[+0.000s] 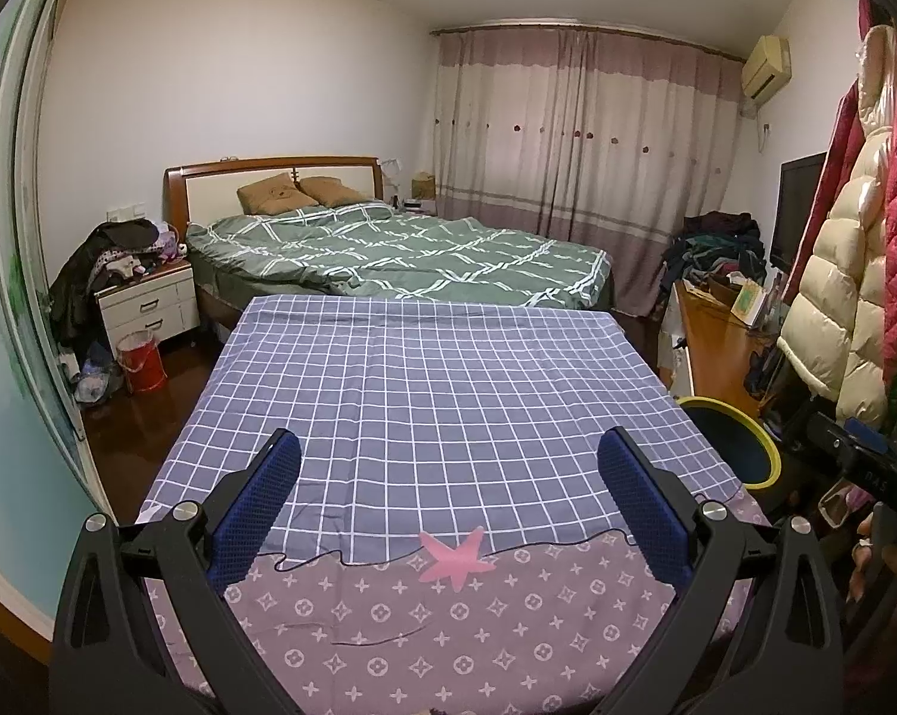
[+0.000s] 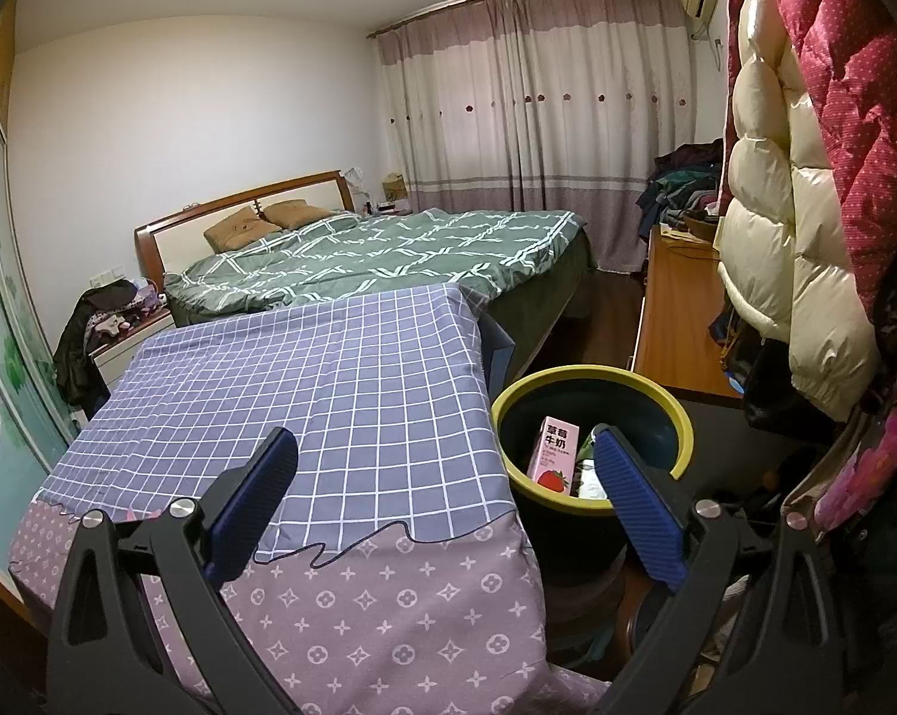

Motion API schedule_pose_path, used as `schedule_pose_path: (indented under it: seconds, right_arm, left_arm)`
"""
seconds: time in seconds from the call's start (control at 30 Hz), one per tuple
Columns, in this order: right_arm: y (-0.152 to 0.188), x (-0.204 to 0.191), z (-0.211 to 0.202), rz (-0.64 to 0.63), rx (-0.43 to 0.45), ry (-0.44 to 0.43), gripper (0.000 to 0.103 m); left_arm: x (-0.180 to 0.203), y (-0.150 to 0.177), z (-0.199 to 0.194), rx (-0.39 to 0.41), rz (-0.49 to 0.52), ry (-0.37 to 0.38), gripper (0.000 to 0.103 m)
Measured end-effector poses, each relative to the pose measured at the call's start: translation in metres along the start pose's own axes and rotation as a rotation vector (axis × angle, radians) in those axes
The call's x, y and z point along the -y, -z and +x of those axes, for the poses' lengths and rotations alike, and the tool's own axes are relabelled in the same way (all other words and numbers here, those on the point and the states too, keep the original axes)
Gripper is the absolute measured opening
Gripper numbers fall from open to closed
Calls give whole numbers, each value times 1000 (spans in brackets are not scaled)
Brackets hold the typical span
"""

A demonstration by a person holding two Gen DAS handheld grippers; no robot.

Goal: Collect trash

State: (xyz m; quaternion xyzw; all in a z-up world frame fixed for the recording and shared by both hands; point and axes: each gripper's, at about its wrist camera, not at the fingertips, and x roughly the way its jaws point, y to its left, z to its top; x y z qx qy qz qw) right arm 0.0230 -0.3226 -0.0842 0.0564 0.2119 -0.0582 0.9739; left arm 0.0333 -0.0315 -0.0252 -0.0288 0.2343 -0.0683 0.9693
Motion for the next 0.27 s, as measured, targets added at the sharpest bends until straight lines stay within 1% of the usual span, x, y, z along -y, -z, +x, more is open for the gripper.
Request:
schedule_pose_path:
  seconds: [0.07, 0.17, 0.27]
  right_arm:
    - [-3, -2, 6, -4, -4, -26, 95]
    - [-13, -7, 27, 1, -45, -97, 95]
    - [-26, -20, 64, -9, -102, -143, 95]
  left_arm:
    - [-4, -2, 8, -22, -13, 7, 98]
    - [-11, -9, 33, -59, -34, 3, 98]
    - [-26, -20, 75, -105, -41, -29, 98]
